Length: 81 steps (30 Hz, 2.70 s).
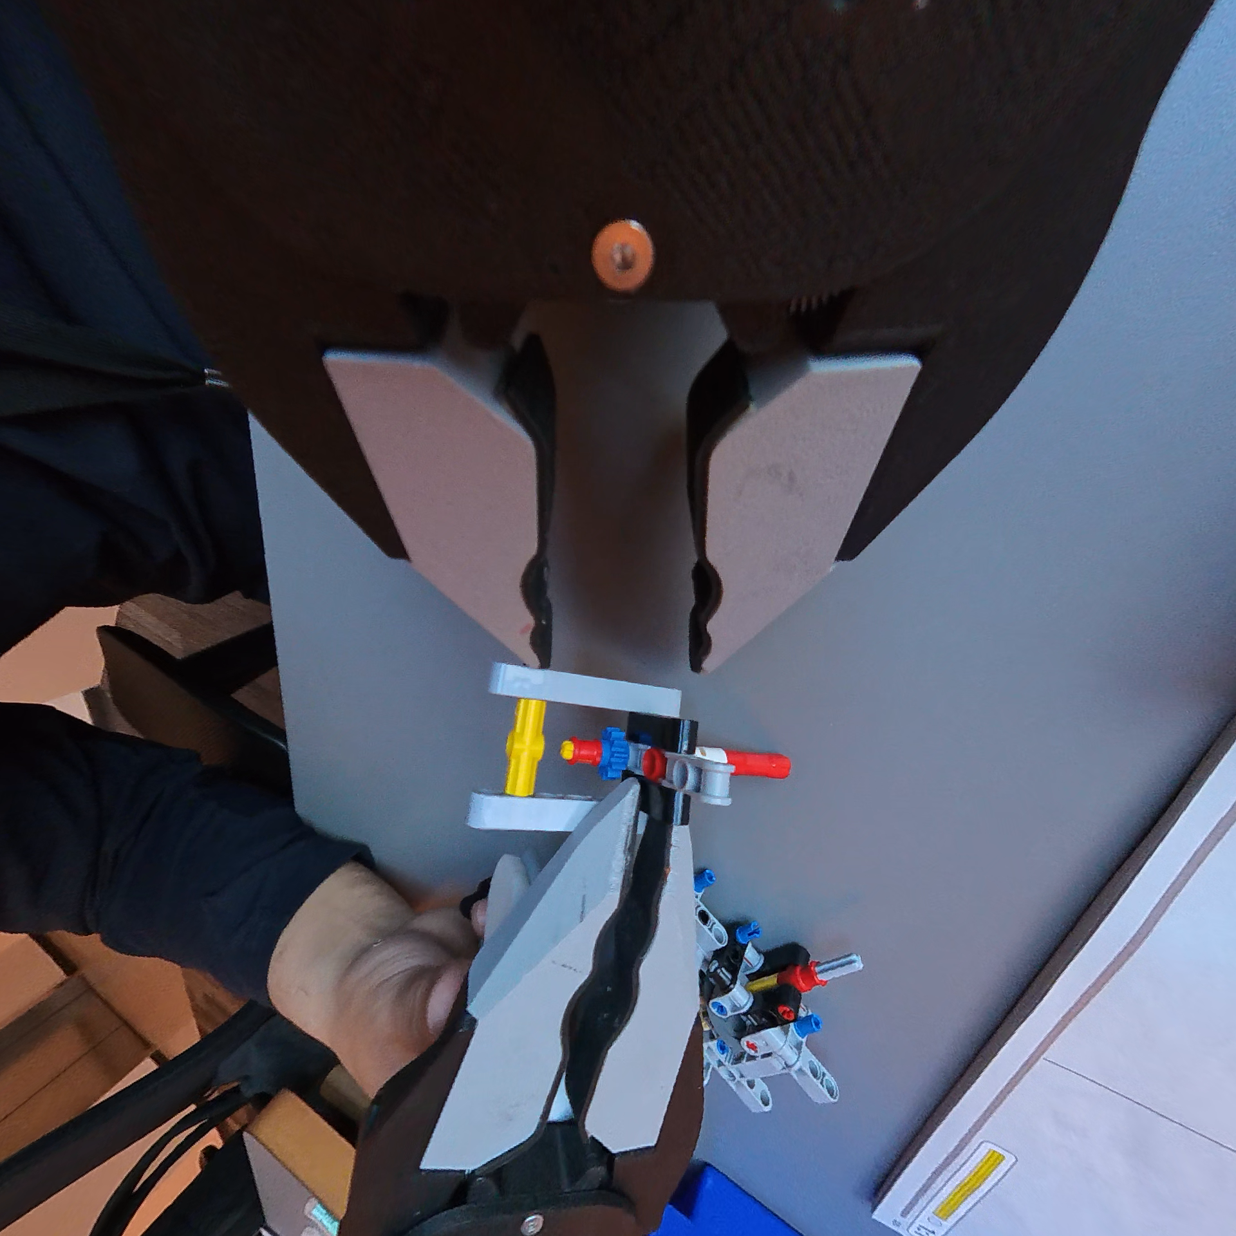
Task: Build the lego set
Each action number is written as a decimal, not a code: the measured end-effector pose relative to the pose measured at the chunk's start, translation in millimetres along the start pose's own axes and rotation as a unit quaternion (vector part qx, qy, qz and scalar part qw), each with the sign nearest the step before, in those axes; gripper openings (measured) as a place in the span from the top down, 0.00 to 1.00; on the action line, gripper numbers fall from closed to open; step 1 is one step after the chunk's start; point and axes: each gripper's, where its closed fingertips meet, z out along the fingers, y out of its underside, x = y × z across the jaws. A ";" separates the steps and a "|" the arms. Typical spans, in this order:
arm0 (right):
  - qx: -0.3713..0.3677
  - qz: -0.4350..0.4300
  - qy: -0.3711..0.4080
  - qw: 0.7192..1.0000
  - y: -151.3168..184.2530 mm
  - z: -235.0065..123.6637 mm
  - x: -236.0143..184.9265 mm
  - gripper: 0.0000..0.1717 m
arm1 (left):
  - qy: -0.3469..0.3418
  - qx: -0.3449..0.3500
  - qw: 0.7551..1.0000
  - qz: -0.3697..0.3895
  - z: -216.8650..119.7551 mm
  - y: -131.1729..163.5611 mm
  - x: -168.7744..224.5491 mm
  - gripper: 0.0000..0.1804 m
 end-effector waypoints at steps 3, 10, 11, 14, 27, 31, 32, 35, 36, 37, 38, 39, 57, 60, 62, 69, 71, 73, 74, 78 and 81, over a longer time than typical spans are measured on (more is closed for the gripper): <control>0.002 0.001 0.000 1.000 -0.6 -0.3 0.0 0.98 | 0.003 0.002 1.000 -0.002 0.3 -0.8 0.7 0.79; 0.005 -0.001 0.000 1.000 -1.4 -0.4 -1.0 0.98 | 0.006 0.005 1.000 -0.004 -0.7 -1.6 1.9 0.79; 0.005 -0.004 0.001 1.000 -1.5 -0.4 -1.3 0.98 | 0.007 0.005 1.000 -0.004 -0.6 -1.7 2.3 0.79; 0.014 -0.023 0.001 1.000 -3.9 -0.4 -4.6 0.98 | 0.015 0.007 1.000 -0.010 -1.7 -2.6 5.2 0.79; 0.117 -0.385 0.147 0.904 -32.7 -16.3 -65.7 0.97 | 0.309 0.080 0.940 -0.123 -39.7 -25.4 58.4 0.86; 0.119 -0.444 0.209 0.863 -34.5 -20.6 -67.4 1.00 | 0.376 0.104 0.910 -0.138 -55.5 -35.2 68.7 0.87; 0.118 -0.451 0.217 0.857 -34.4 -21.0 -67.4 1.00 | 0.372 0.103 0.912 -0.137 -54.5 -34.6 67.5 0.86; 0.094 -0.454 0.225 0.857 -27.3 -13.4 -59.6 1.00 | 0.363 0.089 0.918 -0.133 -47.0 -30.0 64.7 0.86; 0.075 -0.449 0.230 0.860 -22.7 -9.2 -52.6 1.00 | 0.347 0.088 0.924 -0.133 -44.9 -30.1 62.6 0.89; 0.057 -0.445 0.227 0.864 -17.1 -4.6 -46.9 1.00 | 0.318 0.084 0.935 -0.132 -39.2 -28.3 55.9 0.95; 0.038 -0.438 0.215 0.872 -9.8 0.9 -43.5 1.00 | 0.283 0.077 0.947 -0.131 -32.7 -25.7 47.1 1.00; 0.018 -0.429 0.200 0.881 -1.7 6.6 -41.2 1.00 | 0.238 0.064 0.959 -0.138 -25.8 -21.0 35.0 1.00; -0.038 -0.197 0.305 0.931 12.0 -17.2 41.8 0.83 | -0.001 -0.046 0.998 -0.036 -10.8 18.9 -9.4 0.89; -0.051 -0.177 0.292 0.939 16.7 -6.7 38.9 0.84 | -0.023 -0.035 0.998 -0.045 -3.3 13.2 -11.5 0.88; -0.071 -0.163 0.276 0.945 22.9 0.8 36.9 0.93 | -0.034 -0.026 0.998 -0.052 -1.2 9.2 -14.1 0.87; -0.059 -0.132 0.263 0.954 21.3 11.9 29.0 0.96 | 0.000 0.022 0.998 -0.065 -10.8 -4.0 -11.3 0.96; -0.048 -0.126 0.258 0.957 18.7 13.2 26.7 0.96 | 0.020 0.038 0.996 -0.077 -14.5 -8.4 -9.2 0.96; -0.036 -0.117 0.251 0.960 16.1 12.4 25.0 0.96 | 0.030 0.049 0.994 -0.088 -16.7 -11.0 -9.6 0.96; -0.032 -0.106 0.246 0.963 15.4 11.7 24.7 0.96 | 0.030 0.053 0.994 -0.093 -17.3 -12.0 -10.9 0.96; -0.013 -0.040 0.220 0.975 13.9 9.8 26.1 0.96 | 0.028 0.067 0.993 -0.096 -18.3 -16.2 -14.0 0.96; -0.001 -0.016 0.205 0.979 12.1 9.5 25.6 0.96 | 0.030 0.064 0.992 -0.104 -17.0 -15.4 -15.1 0.93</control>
